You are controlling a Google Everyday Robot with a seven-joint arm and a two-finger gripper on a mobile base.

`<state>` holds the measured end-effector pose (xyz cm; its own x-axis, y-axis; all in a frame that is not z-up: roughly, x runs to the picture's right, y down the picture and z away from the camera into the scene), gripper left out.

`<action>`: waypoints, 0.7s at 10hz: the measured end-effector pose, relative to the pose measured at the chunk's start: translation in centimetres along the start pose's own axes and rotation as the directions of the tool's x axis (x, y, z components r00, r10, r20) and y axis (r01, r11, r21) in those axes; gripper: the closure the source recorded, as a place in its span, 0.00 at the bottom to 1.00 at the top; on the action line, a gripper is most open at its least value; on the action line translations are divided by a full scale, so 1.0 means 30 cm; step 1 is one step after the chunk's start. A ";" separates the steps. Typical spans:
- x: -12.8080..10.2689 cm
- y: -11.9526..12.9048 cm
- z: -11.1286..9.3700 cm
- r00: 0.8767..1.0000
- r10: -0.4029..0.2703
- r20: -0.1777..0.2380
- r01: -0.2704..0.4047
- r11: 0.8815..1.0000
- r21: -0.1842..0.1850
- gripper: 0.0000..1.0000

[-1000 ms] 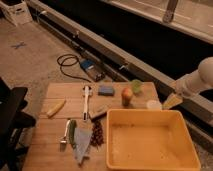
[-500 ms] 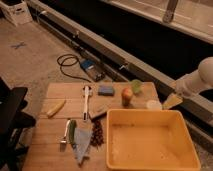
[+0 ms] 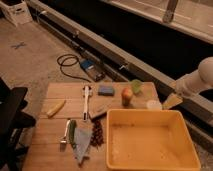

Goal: Wipe table surface with sponge

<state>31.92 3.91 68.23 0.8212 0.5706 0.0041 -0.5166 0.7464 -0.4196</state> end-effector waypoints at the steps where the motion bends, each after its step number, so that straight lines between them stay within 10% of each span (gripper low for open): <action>1: 0.000 0.001 0.000 1.000 -0.002 -0.001 0.002 1.000 0.000 0.20; 7: -0.099 -0.049 -0.048 0.992 -0.105 0.075 0.099 0.992 0.082 0.20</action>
<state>30.58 0.62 67.53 0.8503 0.5132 0.1166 -0.4511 0.8248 -0.3409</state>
